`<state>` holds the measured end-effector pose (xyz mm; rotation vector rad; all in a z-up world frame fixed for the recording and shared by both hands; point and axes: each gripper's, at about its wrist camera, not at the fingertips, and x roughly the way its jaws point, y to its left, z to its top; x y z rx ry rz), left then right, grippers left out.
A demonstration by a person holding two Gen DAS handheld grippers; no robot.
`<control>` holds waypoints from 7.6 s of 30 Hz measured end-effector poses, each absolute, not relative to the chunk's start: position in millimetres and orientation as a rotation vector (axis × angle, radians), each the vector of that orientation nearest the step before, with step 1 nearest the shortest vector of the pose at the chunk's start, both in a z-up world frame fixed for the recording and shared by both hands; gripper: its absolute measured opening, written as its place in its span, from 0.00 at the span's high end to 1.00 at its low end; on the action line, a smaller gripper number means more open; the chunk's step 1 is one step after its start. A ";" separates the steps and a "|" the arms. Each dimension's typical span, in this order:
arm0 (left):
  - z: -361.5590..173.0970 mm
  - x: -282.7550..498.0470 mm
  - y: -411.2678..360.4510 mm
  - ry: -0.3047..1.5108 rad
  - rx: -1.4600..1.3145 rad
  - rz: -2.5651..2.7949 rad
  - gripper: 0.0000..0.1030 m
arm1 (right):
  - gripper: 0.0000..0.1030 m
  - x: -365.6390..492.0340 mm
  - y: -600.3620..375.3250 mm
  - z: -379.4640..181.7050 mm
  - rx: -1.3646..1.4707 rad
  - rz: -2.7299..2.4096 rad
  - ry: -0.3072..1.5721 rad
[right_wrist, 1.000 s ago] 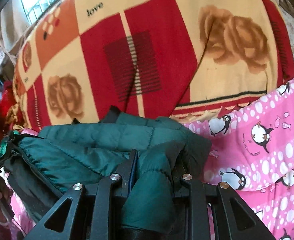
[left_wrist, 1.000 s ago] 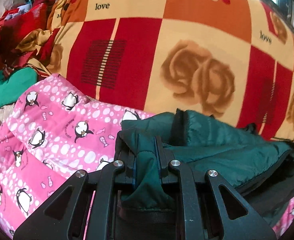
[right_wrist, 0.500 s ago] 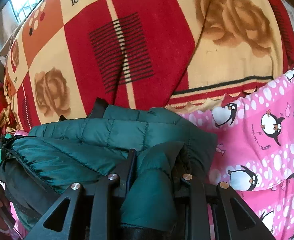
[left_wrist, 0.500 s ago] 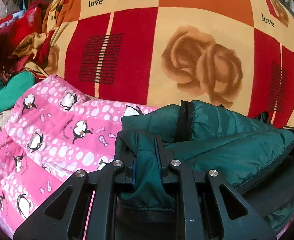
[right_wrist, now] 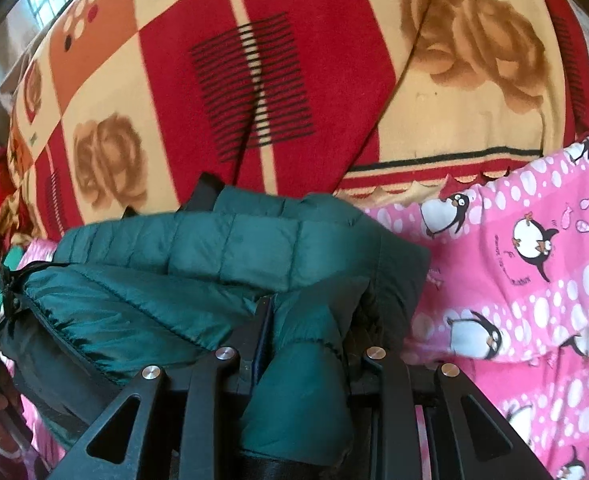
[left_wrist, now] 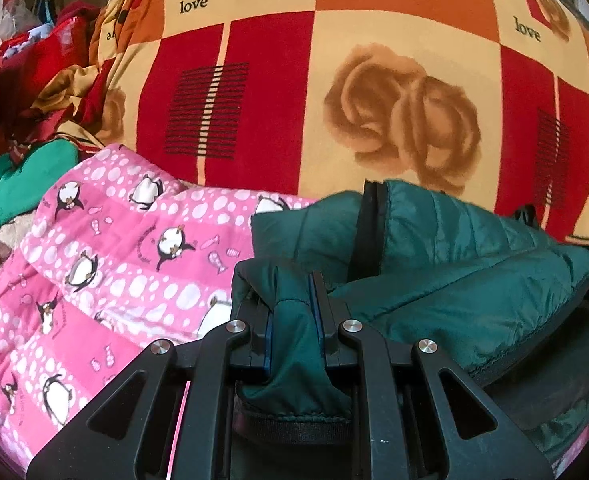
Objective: Fold large clothes
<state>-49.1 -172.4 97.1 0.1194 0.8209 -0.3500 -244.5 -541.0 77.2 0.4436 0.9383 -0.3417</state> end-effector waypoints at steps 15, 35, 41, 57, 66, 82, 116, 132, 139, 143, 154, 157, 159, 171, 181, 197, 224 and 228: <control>120.6 0.9 -140.2 0.979 -0.293 -0.506 0.41 | 0.49 -247.9 -576.5 82.3 0.694 -0.309 0.773; 142.4 -47.2 -141.4 0.772 -0.177 -0.465 0.22 | 0.26 -241.5 -479.0 137.6 0.267 -0.162 0.665; 107.1 -27.8 -194.5 0.840 -0.007 -0.398 0.22 | 0.26 -157.0 -461.0 97.9 0.234 -0.146 0.806; 67.7 1.7 -216.0 0.869 0.071 -0.336 0.16 | 0.22 -115.8 -483.3 61.7 0.342 -0.186 0.867; 66.6 -11.5 -211.8 0.799 0.046 -0.340 0.16 | 0.22 -160.2 -541.3 64.9 0.366 -0.349 0.836; 64.2 -12.9 -212.6 0.785 0.043 -0.341 0.16 | 0.21 -191.6 -539.1 72.5 0.444 -0.347 0.787; 104.1 -51.2 -179.2 0.751 0.053 -0.372 0.16 | 0.10 -243.0 -527.3 71.4 0.426 -0.406 0.826; 84.2 -41.3 -143.8 0.873 -0.062 -0.422 0.16 | 0.09 -262.7 -544.2 57.5 0.491 -0.422 0.863; 75.1 -36.3 -141.4 0.901 -0.091 -0.443 0.16 | 0.05 -259.4 -548.0 50.0 0.514 -0.419 0.885; 72.0 -35.1 -142.2 0.902 -0.096 -0.449 0.16 | 0.01 -257.6 -551.4 45.4 0.530 -0.416 0.893; 52.4 -17.9 -134.8 0.974 -0.210 -0.512 0.01 | 0.00 -245.1 -566.5 30.2 0.574 -0.315 0.918; 45.3 -10.4 -132.9 1.020 -0.275 -0.544 0.01 | 0.00 -240.6 -572.0 23.7 0.593 -0.265 0.921; 42.8 -7.5 -132.9 1.031 -0.297 -0.564 0.01 | 0.00 -238.2 -576.1 19.5 0.608 -0.235 0.927; 33.2 3.4 -147.3 1.080 -0.311 -0.634 0.00 | 0.00 -236.6 -578.3 7.6 0.636 -0.144 0.925; 69.8 -29.5 -153.2 0.996 -0.257 -0.700 0.66 | 0.61 -257.2 -544.2 44.8 0.553 -0.109 0.812; 133.4 -124.9 -50.5 1.078 -0.261 -0.815 0.72 | 0.71 -376.7 -467.7 116.9 0.713 0.079 0.797; 141.5 -233.4 -82.4 0.742 0.140 -0.437 0.20 | 0.12 -396.6 -354.4 131.1 0.428 -0.343 0.733; 138.7 -244.5 -92.6 0.746 0.122 -0.449 0.20 | 0.12 -387.9 -331.5 127.1 0.410 -0.332 0.738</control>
